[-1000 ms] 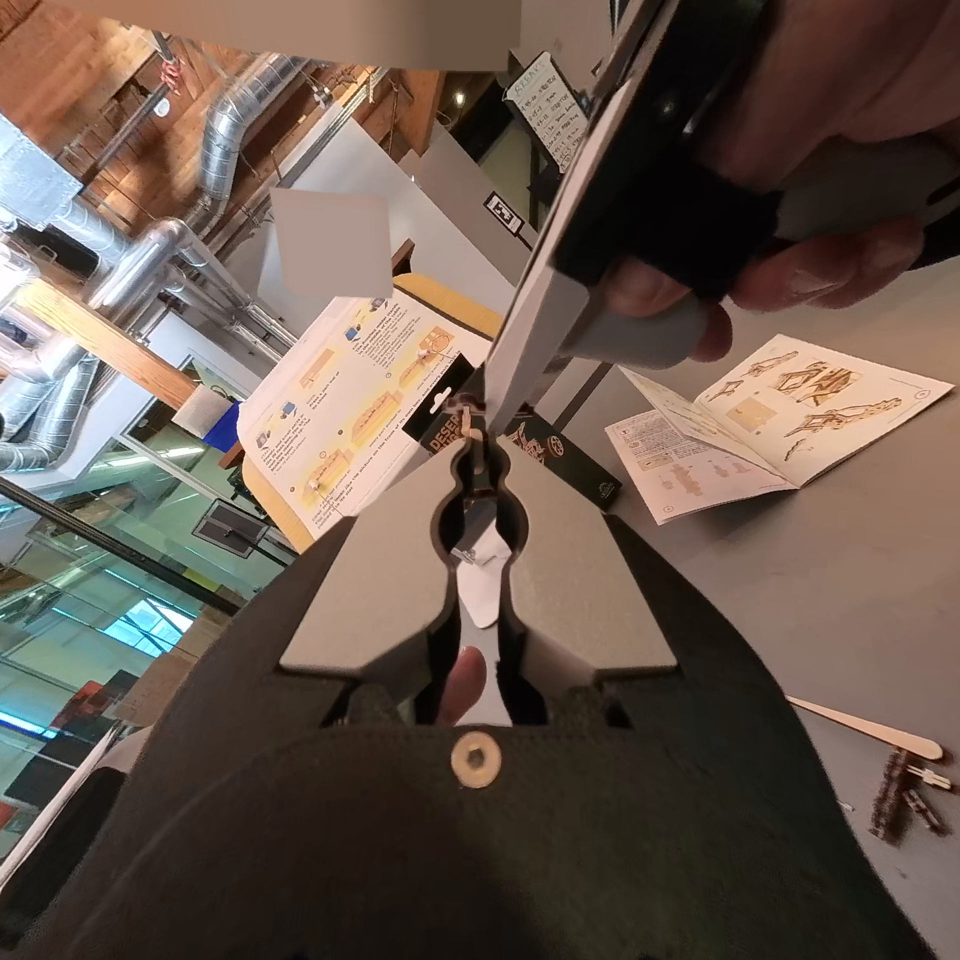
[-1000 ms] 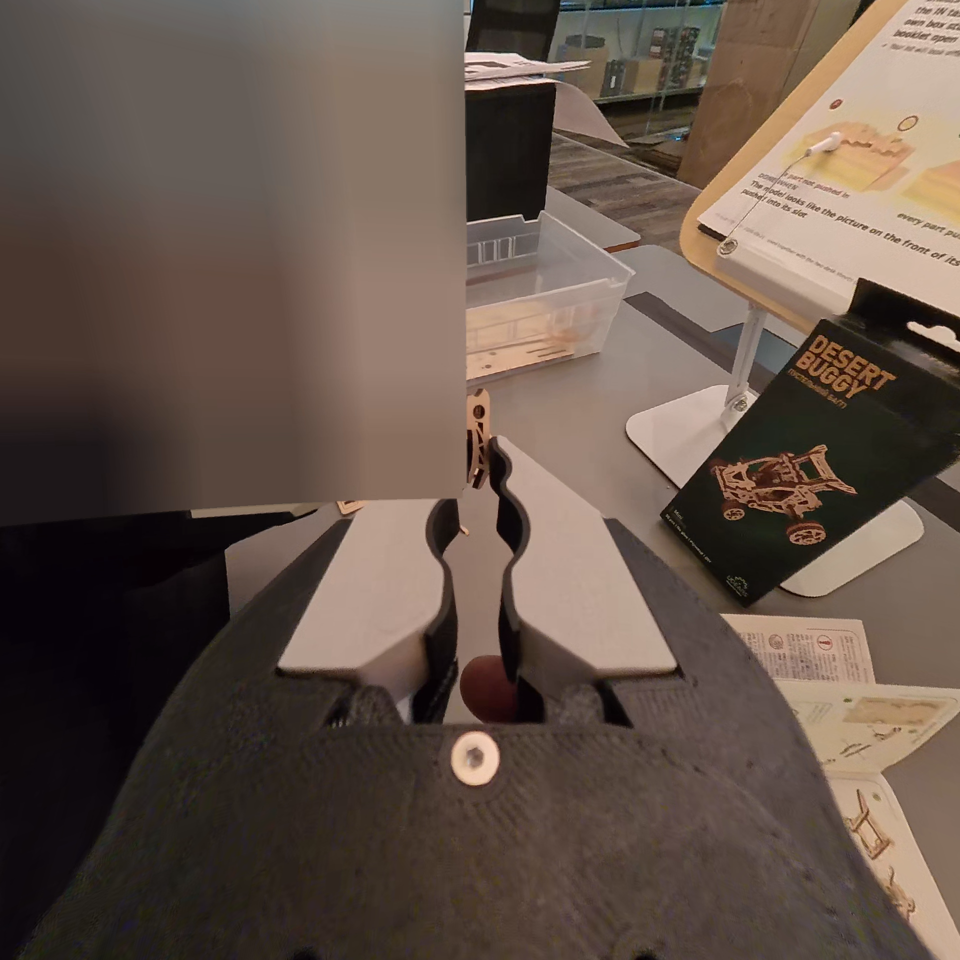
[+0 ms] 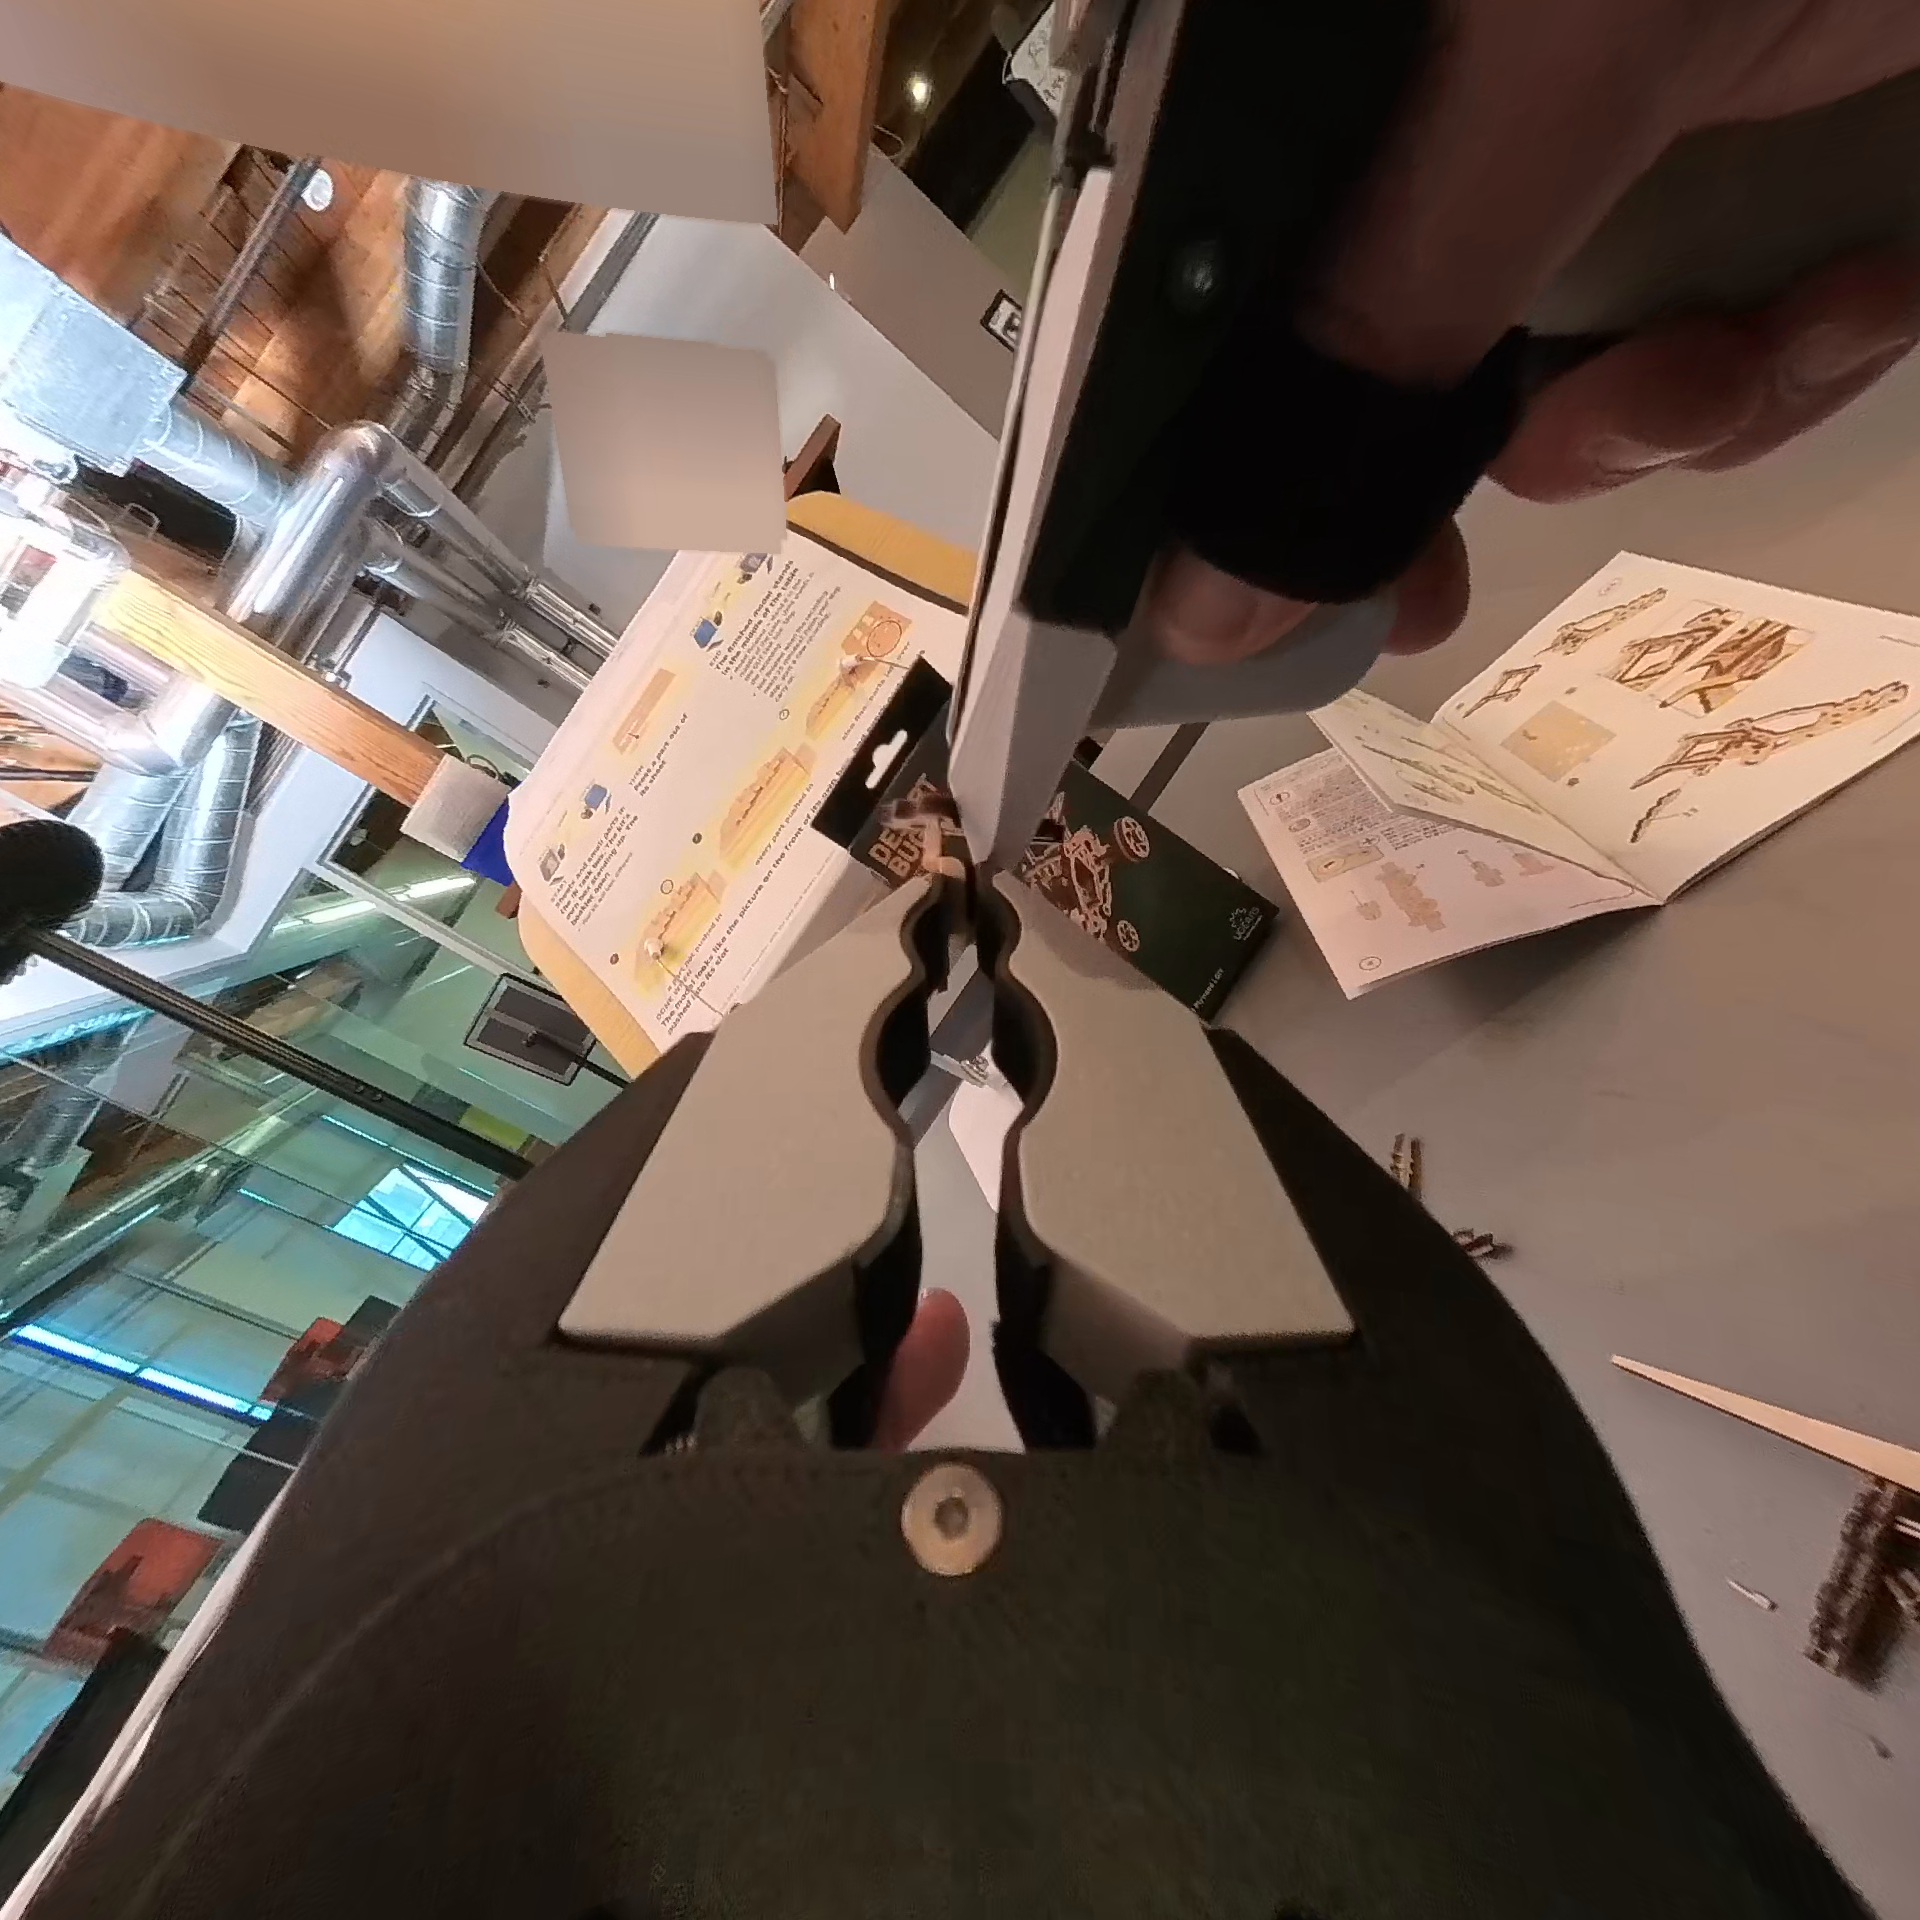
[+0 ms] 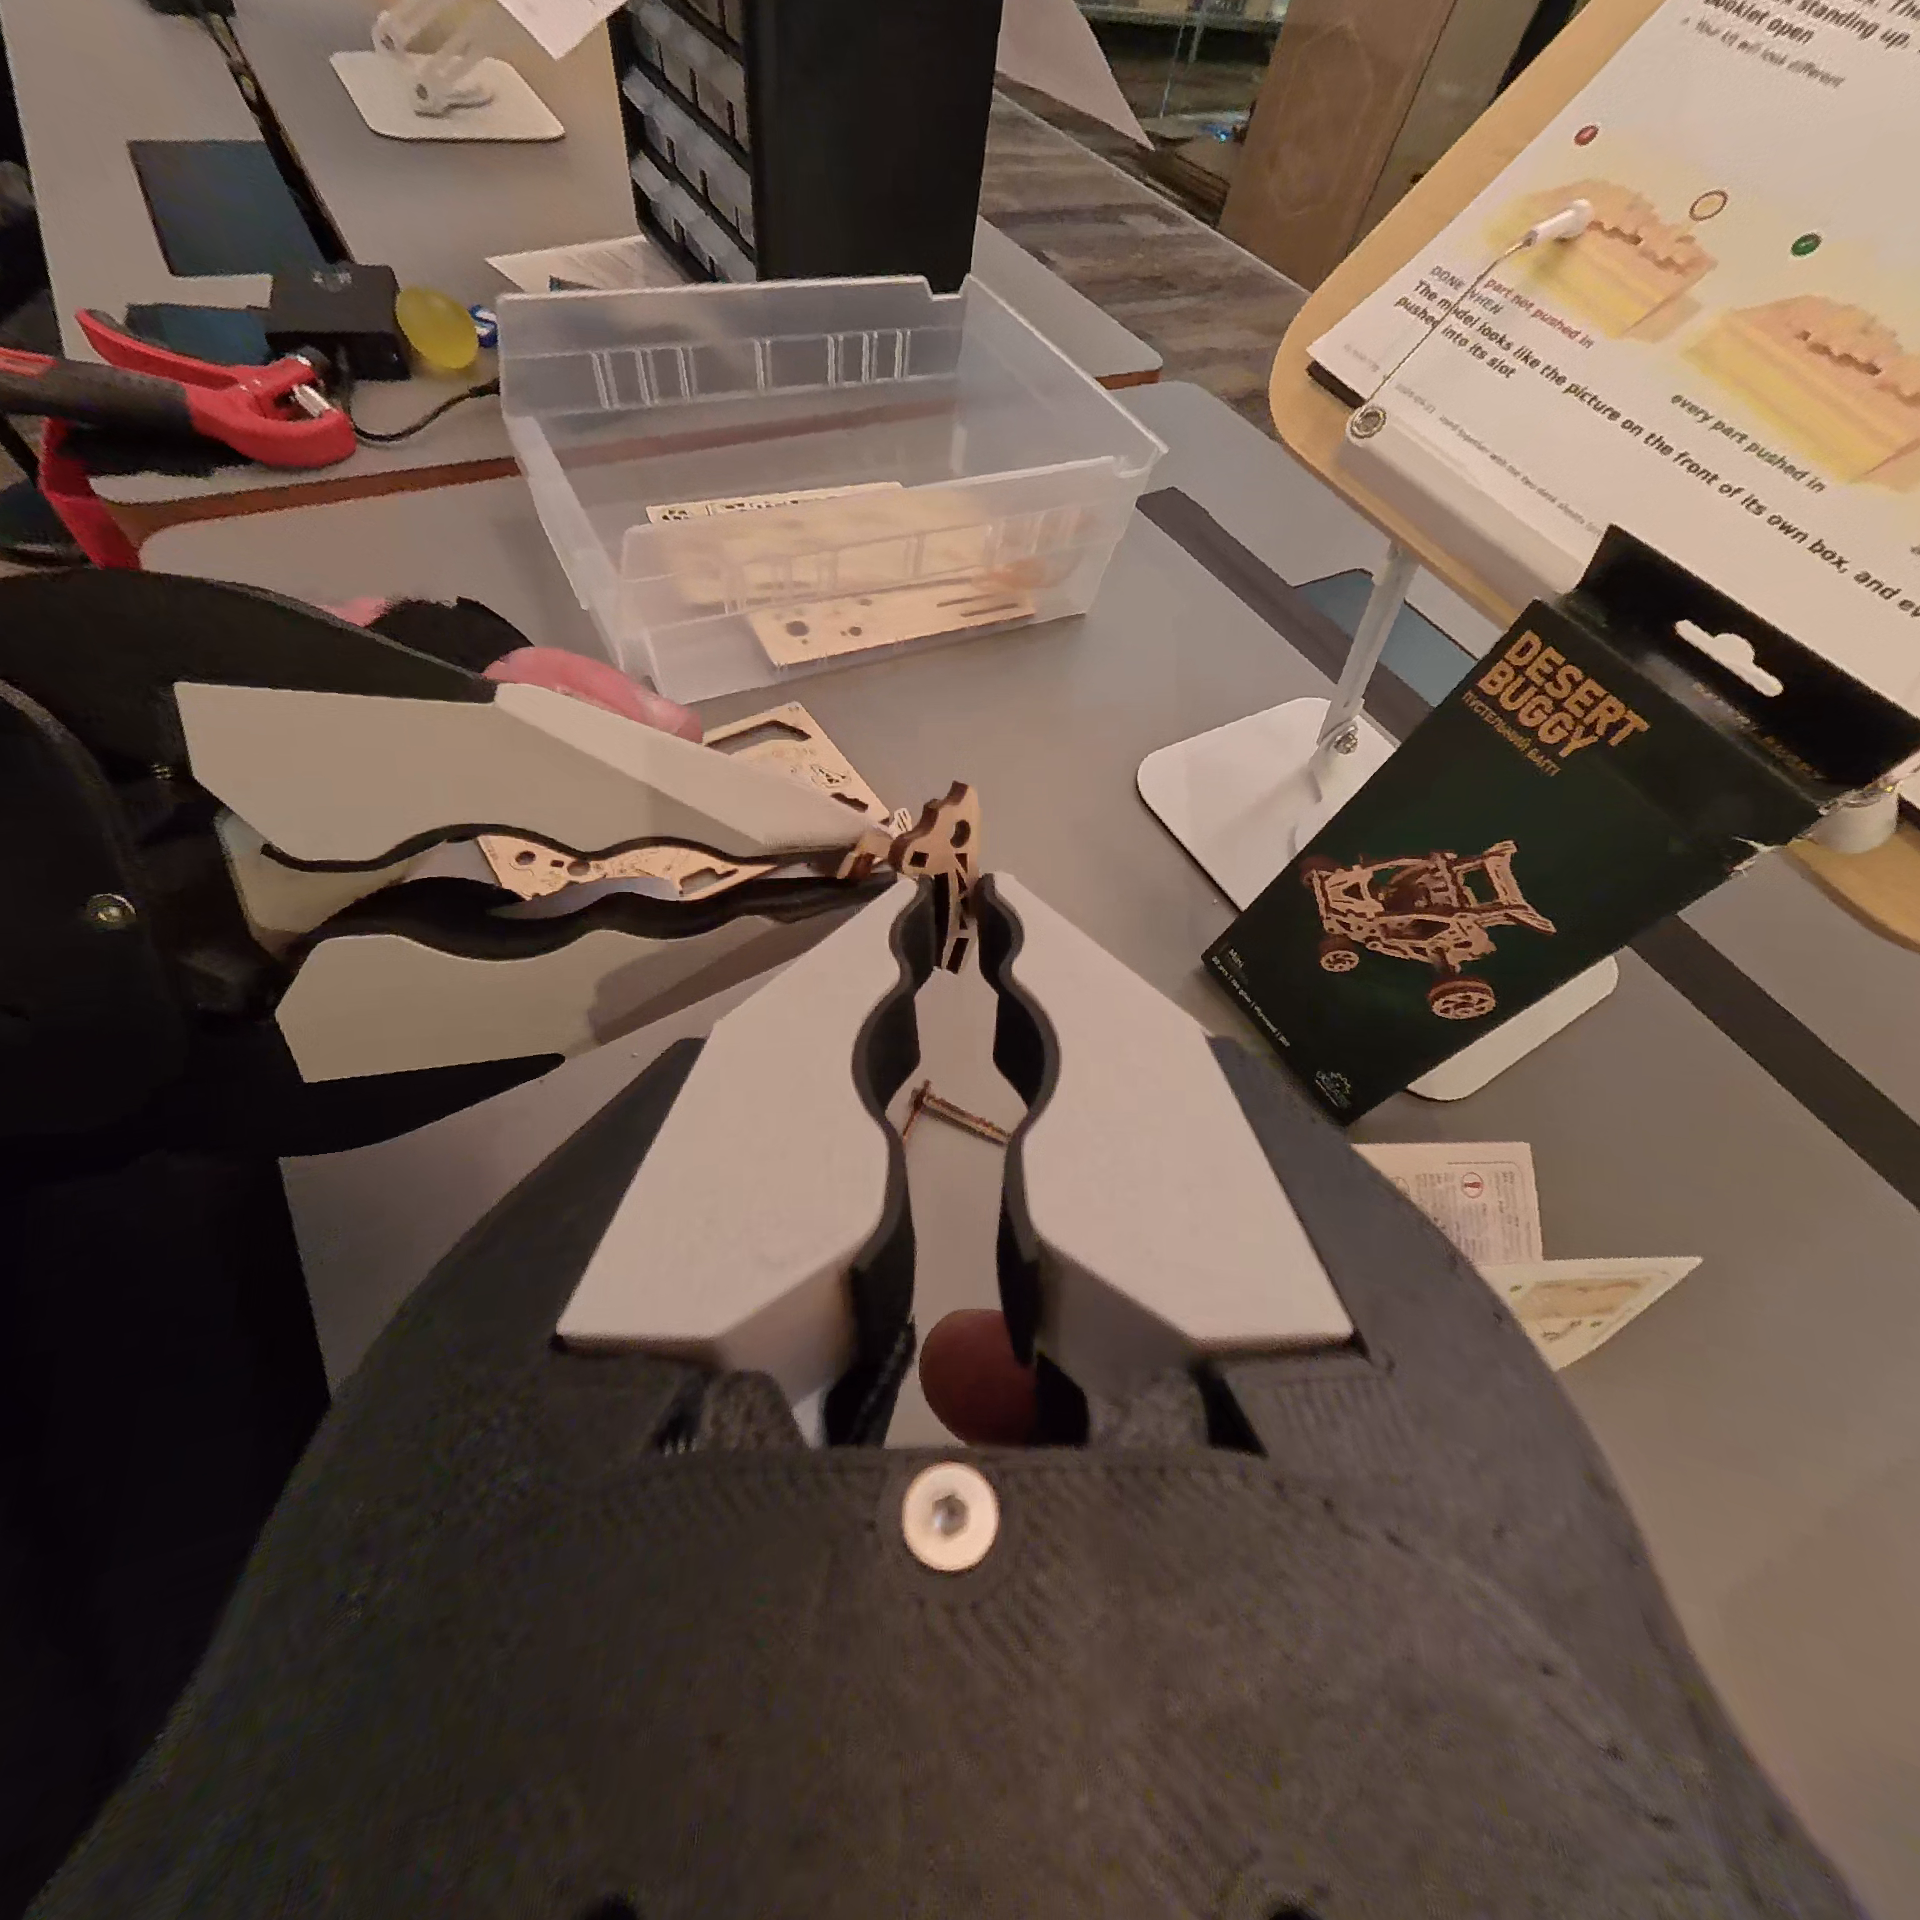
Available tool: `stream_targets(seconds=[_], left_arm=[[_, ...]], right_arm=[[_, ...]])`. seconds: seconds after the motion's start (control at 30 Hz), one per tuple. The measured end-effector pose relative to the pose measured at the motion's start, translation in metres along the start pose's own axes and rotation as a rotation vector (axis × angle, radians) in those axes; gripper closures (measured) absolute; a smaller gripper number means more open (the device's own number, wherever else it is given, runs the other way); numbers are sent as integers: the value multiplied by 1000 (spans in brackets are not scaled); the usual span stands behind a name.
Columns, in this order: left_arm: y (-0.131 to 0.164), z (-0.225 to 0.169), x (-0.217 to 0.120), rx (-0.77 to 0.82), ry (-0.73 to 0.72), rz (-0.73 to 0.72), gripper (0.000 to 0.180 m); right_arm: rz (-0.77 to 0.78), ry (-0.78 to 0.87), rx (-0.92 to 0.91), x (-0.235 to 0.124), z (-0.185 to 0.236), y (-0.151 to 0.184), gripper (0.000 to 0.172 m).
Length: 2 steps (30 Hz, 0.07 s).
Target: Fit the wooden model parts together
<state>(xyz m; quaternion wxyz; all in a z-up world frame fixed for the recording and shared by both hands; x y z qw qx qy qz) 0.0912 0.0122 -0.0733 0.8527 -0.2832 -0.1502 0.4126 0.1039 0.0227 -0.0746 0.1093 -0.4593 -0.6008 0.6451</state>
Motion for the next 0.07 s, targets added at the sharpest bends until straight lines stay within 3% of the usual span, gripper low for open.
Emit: stream_targets(seconds=[0.03,0.07], left_arm=[[1,-1,0,3,-2,3,179],[2,-1,1,2,-1,6,179]], right_arm=[[3,4,0,1,0,1,166],[4,7,0,1,0,1,166]])
Point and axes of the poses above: each gripper's, where its closed fingertips meet, x out along the fingers, y out of its underside, z = x × y across the jaws, the point moved 1 cm from there along -x, back along the fingers, and after that the axes turned 3 degrees about z, right-handed, at the moved point
